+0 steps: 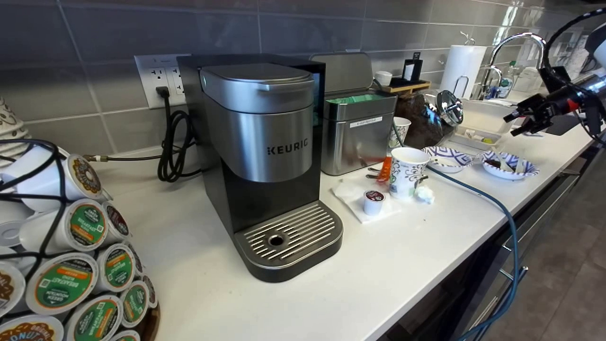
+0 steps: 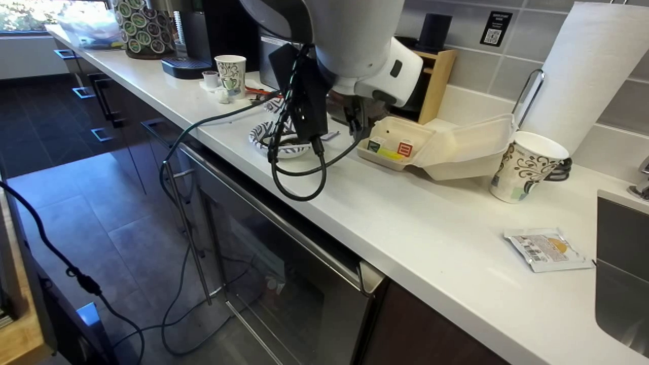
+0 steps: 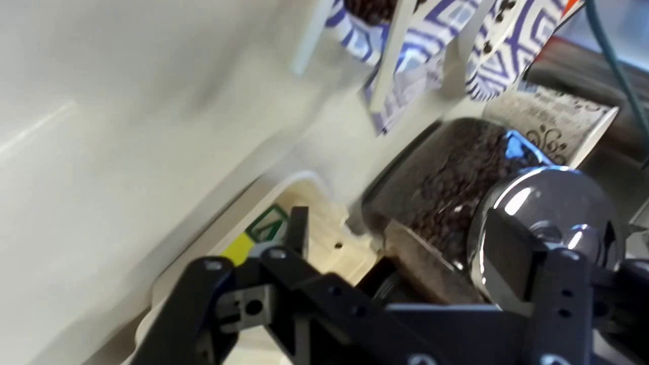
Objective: Put a half a spoon of the small brown objects into the empty paper plate
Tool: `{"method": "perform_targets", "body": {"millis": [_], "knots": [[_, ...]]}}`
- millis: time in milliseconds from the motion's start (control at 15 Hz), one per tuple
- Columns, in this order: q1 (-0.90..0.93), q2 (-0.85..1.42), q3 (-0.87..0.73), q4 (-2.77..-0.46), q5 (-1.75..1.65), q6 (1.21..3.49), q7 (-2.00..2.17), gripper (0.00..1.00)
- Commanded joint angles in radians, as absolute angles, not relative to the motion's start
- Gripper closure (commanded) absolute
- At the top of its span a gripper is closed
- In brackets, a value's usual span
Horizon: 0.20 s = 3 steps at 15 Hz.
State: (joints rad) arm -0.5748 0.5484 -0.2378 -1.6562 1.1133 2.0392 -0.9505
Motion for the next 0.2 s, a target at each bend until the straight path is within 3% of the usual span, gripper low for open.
{"method": "perform_targets", "body": {"millis": [0, 133], "knots": [[-0.546, 0.497, -0.248, -1.722, 1.163, 2.215, -0.948, 0.0], [-0.565, 0.524, -0.241, -1.674, 1.139, 2.184, -0.94, 0.0]]}}
